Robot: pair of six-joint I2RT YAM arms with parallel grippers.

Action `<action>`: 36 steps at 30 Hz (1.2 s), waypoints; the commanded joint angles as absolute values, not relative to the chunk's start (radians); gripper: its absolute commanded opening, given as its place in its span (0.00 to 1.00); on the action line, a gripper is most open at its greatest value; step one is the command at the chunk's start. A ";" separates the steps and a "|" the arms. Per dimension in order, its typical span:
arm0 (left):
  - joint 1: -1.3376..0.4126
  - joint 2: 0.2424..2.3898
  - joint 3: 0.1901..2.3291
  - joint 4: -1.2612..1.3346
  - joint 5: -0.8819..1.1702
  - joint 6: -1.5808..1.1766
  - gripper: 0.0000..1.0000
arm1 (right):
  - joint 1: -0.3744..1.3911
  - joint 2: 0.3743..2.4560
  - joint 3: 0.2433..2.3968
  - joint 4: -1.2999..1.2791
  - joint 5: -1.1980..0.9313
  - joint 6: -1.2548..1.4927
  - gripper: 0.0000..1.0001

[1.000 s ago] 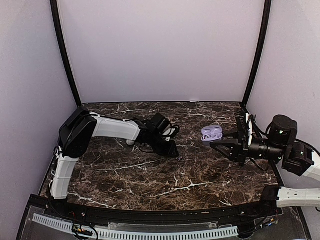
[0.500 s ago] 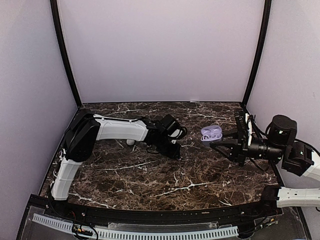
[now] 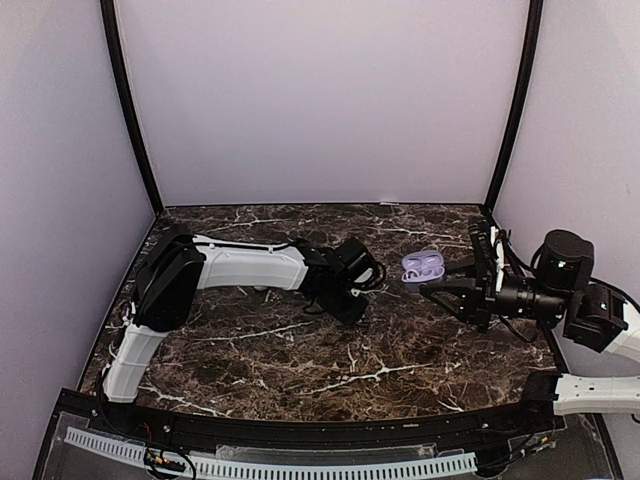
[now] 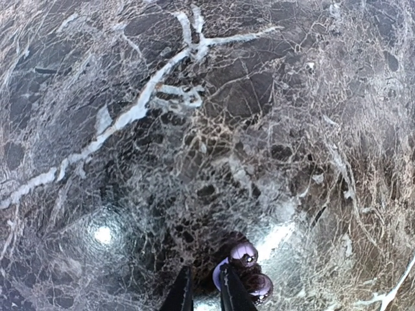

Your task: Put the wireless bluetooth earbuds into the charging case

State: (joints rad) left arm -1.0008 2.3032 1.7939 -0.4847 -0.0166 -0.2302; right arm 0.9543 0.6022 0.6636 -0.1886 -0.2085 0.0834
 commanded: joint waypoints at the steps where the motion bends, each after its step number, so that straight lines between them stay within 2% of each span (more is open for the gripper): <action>1: -1.031 2.370 1.818 -0.615 -0.031 -0.187 0.14 | 0.945 0.591 0.665 -0.172 -0.200 0.072 0.00; 4: -1.038 2.396 1.833 -0.648 -0.054 -0.165 0.10 | 0.945 0.584 0.664 -0.173 -0.197 0.072 0.00; 7: -1.040 2.398 1.829 -0.690 -0.115 -0.155 0.01 | 0.945 0.582 0.663 -0.173 -0.198 0.074 0.00; 13: -1.019 2.338 1.802 -0.689 -0.152 -0.171 0.00 | 0.945 0.589 0.664 -0.172 -0.202 0.073 0.00; 19: -0.983 2.144 1.688 -0.574 -0.151 -0.188 0.00 | 0.944 0.590 0.663 -0.166 -0.203 0.079 0.00; 25: -0.976 1.988 1.559 -0.485 -0.233 -0.160 0.00 | 0.944 0.606 0.663 -0.156 -0.217 0.093 0.00; 32: -0.975 1.754 1.337 -0.284 -0.374 -0.034 0.00 | 0.943 0.661 0.660 -0.110 -0.294 0.123 0.00; 36: -0.990 1.538 1.227 -0.138 -0.361 0.093 0.00 | 0.944 0.688 0.668 -0.091 -0.352 0.118 0.00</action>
State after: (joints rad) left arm -0.9745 1.7134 1.2865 -0.3035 -0.3248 -0.0353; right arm 0.9489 0.6743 0.6636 -0.1642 -0.2745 0.1093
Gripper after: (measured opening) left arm 0.004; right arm 0.254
